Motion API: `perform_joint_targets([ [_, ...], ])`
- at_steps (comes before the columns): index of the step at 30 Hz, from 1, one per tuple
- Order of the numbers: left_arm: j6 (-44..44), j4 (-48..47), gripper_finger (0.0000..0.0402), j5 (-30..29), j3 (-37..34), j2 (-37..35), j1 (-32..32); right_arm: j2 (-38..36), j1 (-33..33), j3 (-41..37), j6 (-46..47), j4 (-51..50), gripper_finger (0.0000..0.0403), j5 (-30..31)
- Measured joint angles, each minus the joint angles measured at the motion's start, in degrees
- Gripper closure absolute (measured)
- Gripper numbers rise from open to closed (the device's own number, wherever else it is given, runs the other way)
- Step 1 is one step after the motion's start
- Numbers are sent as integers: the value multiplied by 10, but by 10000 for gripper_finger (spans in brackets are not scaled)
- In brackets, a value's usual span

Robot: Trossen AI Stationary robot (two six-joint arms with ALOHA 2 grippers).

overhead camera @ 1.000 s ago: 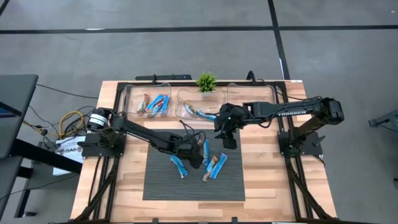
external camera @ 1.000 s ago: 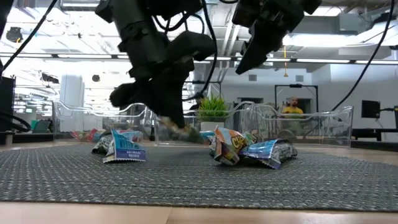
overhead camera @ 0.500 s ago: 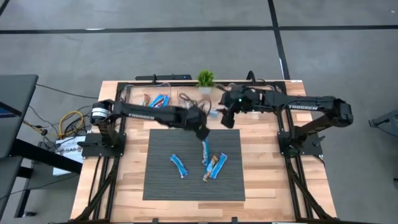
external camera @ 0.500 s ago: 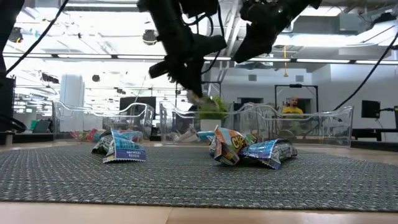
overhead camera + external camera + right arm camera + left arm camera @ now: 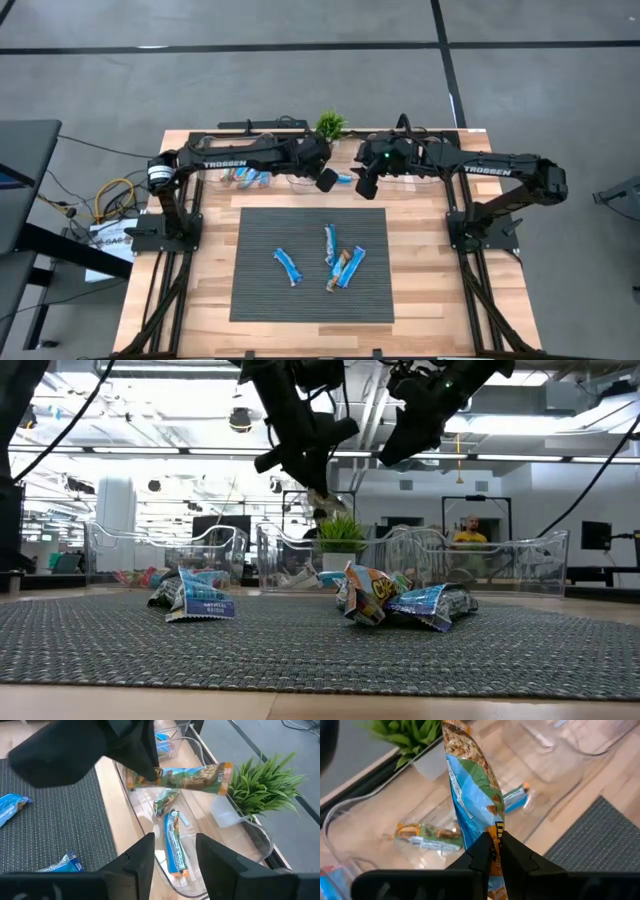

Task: Pick and place Granola Bars by type
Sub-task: Put the green granola bar into the top center transparent bin

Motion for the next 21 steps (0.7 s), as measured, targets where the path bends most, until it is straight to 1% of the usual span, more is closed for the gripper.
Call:
perform_joint_targets([
  [3,2,-9,356,18,0,0,9,0,0,0,0,0,267,0],
  [6,13,-15,327,32,0,0,14,0,0,0,0,-1,267,0],
  [12,15,-24,262,33,0,0,18,0,0,0,0,-8,267,-5],
  [14,15,-24,249,34,0,0,15,0,0,0,-1,-10,267,-30],
  [16,24,-21,244,33,0,0,8,0,0,0,-3,-17,267,-68],
  [19,48,-22,244,36,-1,-8,-13,-10,5,0,-6,-52,267,-116],
  [21,70,-20,249,37,-1,-25,-31,-22,14,-5,-22,-75,267,-132],
])
